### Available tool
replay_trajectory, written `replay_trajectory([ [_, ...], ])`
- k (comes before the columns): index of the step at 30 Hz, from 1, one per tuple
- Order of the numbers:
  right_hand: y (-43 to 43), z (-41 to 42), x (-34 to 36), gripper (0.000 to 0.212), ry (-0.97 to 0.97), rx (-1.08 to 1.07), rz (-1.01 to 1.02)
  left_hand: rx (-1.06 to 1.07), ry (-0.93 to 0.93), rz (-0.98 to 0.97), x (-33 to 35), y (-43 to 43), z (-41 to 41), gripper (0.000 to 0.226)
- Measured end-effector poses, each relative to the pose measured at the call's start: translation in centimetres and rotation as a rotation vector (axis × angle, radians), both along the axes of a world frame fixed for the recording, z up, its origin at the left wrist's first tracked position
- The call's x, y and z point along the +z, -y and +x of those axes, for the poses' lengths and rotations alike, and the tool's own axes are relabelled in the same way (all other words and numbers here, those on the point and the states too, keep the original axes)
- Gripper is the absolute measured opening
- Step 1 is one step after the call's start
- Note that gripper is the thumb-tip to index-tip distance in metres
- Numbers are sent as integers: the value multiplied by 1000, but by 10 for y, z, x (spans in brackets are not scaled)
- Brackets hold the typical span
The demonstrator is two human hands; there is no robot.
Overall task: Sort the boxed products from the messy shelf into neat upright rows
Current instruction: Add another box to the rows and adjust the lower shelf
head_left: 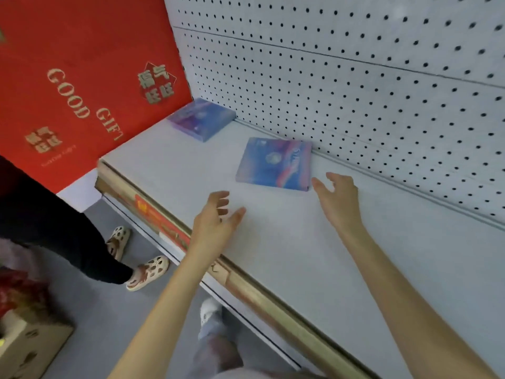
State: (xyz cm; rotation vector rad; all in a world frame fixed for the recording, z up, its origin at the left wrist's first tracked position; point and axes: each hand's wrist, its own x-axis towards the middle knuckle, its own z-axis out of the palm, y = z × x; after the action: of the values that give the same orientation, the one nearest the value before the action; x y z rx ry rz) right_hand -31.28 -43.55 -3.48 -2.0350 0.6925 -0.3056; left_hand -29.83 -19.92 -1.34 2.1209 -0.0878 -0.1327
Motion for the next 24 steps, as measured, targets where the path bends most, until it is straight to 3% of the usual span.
replay_trajectory([
  [2, -8, 27, -3, 54, -98, -87, -43, -50, -25, 1, -5, 1, 49, 49],
  [4, -21, 48, -7, 44, -169, -202, -53, -138, -98, 17, -8, 3, 89, 56],
  [8, -58, 81, -16, 50, -199, -400, -144, -315, -329, -194, -10, 8, 138, 54],
  [11, -80, 92, -13, 54, -19, -541, 25, -367, -381, -257, -10, 1, 153, 50],
  [14, -101, 99, -4, 45, 387, -700, 326, -409, -483, -324, -5, -12, 161, 51],
  [18, -133, 117, -5, 55, 793, -808, 793, -479, -618, -388, -3, -26, 171, 57],
  [20, -151, 130, -11, 51, 800, -789, 856, -534, -644, -405, -1, -34, 177, 55],
  [24, -167, 147, -24, 44, 686, -744, 747, -553, -574, -381, 5, -49, 201, 49],
])
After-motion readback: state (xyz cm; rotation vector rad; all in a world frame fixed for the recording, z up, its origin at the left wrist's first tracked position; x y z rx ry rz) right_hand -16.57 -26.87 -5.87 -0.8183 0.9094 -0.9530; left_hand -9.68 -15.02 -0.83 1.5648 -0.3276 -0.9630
